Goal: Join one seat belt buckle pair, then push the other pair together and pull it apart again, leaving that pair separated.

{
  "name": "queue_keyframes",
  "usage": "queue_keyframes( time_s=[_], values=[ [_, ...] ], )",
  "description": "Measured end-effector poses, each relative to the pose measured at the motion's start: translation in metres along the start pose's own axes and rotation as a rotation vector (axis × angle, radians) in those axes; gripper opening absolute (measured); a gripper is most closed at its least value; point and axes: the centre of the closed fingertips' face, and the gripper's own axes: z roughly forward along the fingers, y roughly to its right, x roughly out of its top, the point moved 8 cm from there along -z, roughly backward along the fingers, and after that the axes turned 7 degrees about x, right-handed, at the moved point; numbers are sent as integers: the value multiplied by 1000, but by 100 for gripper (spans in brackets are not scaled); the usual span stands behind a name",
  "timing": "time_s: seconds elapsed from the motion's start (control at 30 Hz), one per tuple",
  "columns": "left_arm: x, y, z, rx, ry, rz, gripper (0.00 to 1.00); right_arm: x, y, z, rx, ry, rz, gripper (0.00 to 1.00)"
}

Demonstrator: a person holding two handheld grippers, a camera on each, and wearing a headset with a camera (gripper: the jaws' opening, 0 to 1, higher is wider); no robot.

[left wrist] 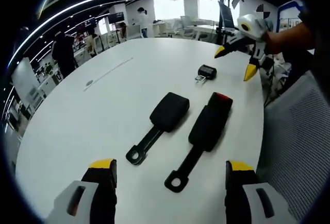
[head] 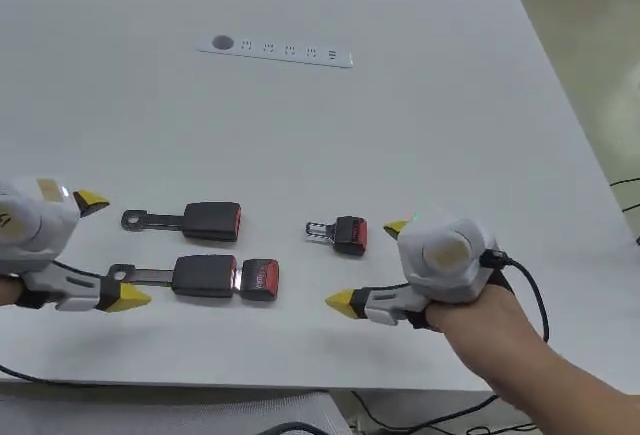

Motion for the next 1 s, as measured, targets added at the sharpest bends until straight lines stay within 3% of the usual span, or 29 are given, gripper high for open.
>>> queue_keyframes(
  time_s=[0.1,0.27,0.53,0.57,0.8,1.0],
  values=[
    [-7,-6,-7,22,15,-56,92,1,-2,-7,-18,14,22,89],
    [-14,-7,-13,33,27,-86,98,-2,-2,-10,-27,45,65,99],
    [-29,-11,-25,69,37,-107,100,-2,-12,-16,-42,67,48,99],
    [-25,-9,-25,72,40,-111,100,-2,-12,-16,-44,72,46,99],
    [-27,-6,-43,112,68,-138,100,-1,-19,-18,-60,89,44,99],
    [-34,-9,-50,112,75,-140,100,-1,-23,-20,-60,96,48,99]
  ],
)
